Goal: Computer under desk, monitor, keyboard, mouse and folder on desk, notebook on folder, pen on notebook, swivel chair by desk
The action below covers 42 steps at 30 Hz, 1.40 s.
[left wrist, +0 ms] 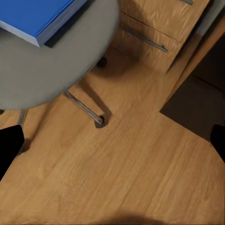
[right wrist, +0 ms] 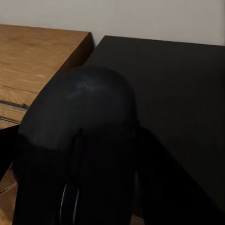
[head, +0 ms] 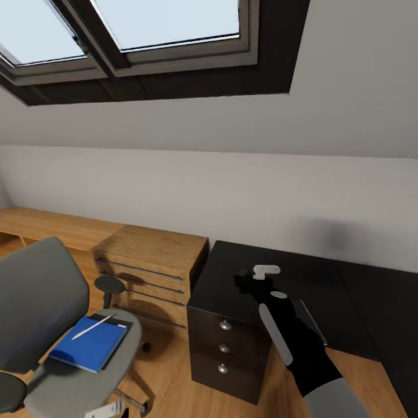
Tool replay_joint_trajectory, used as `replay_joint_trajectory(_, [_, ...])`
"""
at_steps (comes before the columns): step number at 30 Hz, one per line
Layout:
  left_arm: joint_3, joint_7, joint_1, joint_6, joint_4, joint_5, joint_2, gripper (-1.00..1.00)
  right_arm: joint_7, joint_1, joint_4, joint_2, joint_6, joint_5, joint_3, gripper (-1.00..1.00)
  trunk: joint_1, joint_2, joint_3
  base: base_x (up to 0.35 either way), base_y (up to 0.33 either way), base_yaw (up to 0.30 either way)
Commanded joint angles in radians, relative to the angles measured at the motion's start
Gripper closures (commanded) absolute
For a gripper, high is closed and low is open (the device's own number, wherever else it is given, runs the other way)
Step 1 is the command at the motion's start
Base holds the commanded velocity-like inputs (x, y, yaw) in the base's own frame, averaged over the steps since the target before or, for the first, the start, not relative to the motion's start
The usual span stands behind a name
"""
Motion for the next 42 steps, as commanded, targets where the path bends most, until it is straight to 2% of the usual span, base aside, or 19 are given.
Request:
replay_joint_trajectory(1, [0.000, 0.003, 0.000, -0.001, 0.012, 0.006, 0.000, -1.00, -0.012, 0.000, -0.003, 0.000, 0.002, -0.014, 0.002, 1.00, 0.000, -0.001, -0.001, 0.000, 0.000, 0.000])
replay_joint_trajectory(2, [0.000, 0.003, 0.001, -0.005, 0.025, 0.003, 0.000, -1.00, -0.012, 0.001, -0.004, 0.000, 0.003, -0.014, 0.002, 1.00, 0.000, -0.001, -0.001, 0.000, 0.000, 0.000])
replay_joint_trajectory(3, [-0.003, 0.007, 0.001, -0.042, 0.122, -0.002, 0.002, -1.00, -0.013, 0.002, -0.005, -0.001, 0.003, -0.014, 0.001, 1.00, 0.000, -0.001, -0.001, 0.000, 0.000, -0.008])
replay_joint_trajectory(6, [-0.003, 0.007, 0.001, -0.104, 0.171, -0.001, 0.002, -1.00, -0.013, 0.003, 0.000, 0.000, 0.003, -0.014, -0.024, 1.00, 0.000, -0.001, 0.001, 0.000, 0.000, -0.134])
replay_joint_trajectory(20, [-0.001, 0.009, 0.001, -0.123, 0.191, 0.000, 0.003, -1.00, -0.013, 0.003, 0.021, 0.004, 0.006, -0.015, -0.032, 1.00, 0.000, -0.001, 0.013, 0.000, 0.000, -0.232])
replay_joint_trajectory(25, [-0.003, 0.007, 0.001, -0.198, 0.223, -0.001, 0.003, -1.00, -0.013, 0.003, 0.034, 0.004, 0.006, -0.015, -0.032, 1.00, 0.000, -0.001, 0.018, 0.055, 0.039, -0.254])
replay_joint_trajectory(27, [-0.004, 0.007, 0.001, -0.205, 0.227, -0.001, 0.003, -1.00, -0.013, 0.003, 0.038, 0.004, 0.006, -0.015, -0.032, 1.00, 0.000, -0.001, 0.019, 0.204, 0.171, -0.256])
replay_joint_trajectory(35, [-0.004, 0.007, 0.001, -0.212, 0.231, -0.001, 0.003, -1.00, -0.013, 0.003, 0.043, 0.002, 0.006, -0.015, -0.033, 1.00, 0.000, -0.001, 0.027, 0.234, 0.217, -0.258])
replay_joint_trajectory(42, [-0.004, 0.010, 0.001, -0.212, 0.246, -0.001, 0.002, -1.00, -0.012, 0.003, 0.044, 0.002, 0.006, -0.014, -0.033, 1.00, 0.000, -0.001, 0.033, 0.046, 0.045, -0.259])
